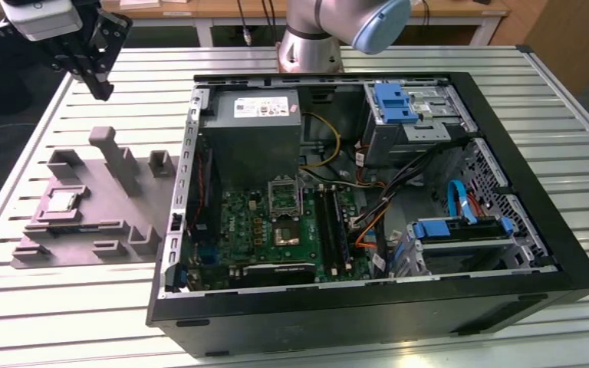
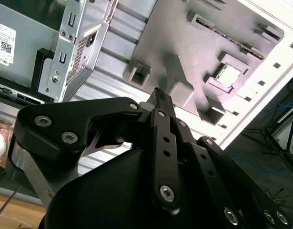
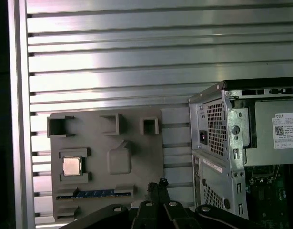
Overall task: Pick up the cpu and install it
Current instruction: 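Reach for the cpu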
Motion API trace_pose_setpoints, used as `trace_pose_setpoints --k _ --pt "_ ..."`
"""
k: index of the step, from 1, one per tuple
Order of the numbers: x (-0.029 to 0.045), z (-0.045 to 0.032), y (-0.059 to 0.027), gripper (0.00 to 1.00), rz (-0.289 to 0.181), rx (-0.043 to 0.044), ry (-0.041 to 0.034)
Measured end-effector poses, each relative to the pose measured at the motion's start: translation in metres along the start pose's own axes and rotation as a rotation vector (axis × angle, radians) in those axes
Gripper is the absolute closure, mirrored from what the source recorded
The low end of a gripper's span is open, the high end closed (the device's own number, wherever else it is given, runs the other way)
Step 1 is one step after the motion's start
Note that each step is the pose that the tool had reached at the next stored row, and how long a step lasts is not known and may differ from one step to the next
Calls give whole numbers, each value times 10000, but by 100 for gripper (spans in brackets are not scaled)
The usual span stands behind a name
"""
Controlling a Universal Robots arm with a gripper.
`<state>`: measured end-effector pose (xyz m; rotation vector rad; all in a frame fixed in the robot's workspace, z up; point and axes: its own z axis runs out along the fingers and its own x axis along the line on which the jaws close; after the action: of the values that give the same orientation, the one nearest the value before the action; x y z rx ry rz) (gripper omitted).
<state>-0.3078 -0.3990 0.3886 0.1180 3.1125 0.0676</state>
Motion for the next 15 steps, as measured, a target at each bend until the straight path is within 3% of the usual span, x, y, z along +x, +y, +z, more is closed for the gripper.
trace_pose_setpoints --k 15 --pt "54 0 -4 89 0 0 0"
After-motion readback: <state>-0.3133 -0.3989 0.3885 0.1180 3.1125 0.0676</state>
